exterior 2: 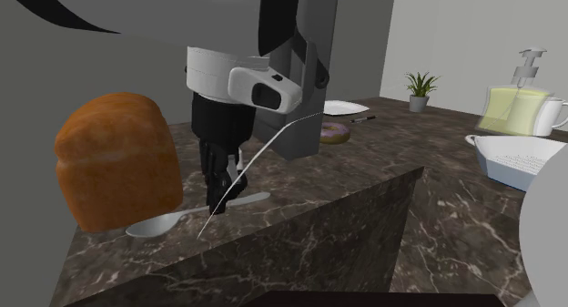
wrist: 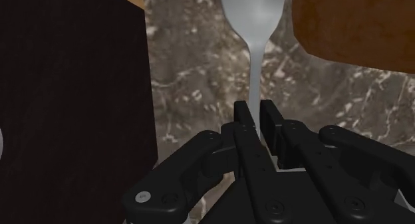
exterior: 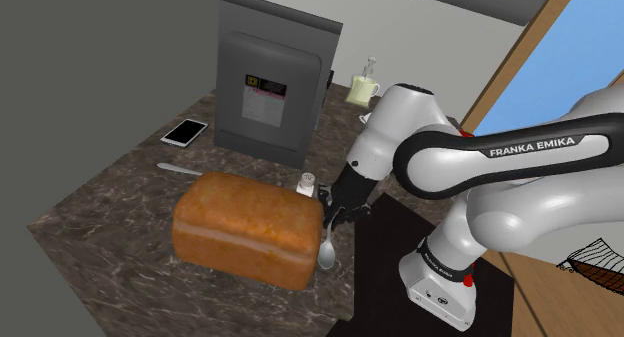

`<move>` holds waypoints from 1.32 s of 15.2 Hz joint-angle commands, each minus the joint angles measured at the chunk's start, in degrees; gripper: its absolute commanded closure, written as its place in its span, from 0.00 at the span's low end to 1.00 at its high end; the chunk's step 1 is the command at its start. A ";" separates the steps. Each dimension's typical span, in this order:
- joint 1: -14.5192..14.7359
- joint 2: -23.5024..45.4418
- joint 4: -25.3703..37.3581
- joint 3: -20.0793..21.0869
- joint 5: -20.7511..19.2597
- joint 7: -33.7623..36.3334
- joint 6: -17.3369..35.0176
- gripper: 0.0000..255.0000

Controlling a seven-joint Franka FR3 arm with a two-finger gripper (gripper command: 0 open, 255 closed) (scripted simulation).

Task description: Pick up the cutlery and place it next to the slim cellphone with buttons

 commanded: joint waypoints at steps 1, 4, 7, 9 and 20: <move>-0.16 -1.17 0.48 -0.50 -0.77 0.48 -1.59 1.00; -0.51 -3.47 1.65 -1.68 -2.40 1.34 -4.96 1.00; -0.88 -5.41 2.98 -2.84 -3.94 2.11 -8.13 1.00; -1.14 -6.52 3.94 -3.60 -4.92 2.58 -10.14 1.00; -6.62 2.79 14.61 -3.17 -8.93 3.15 -10.63 1.00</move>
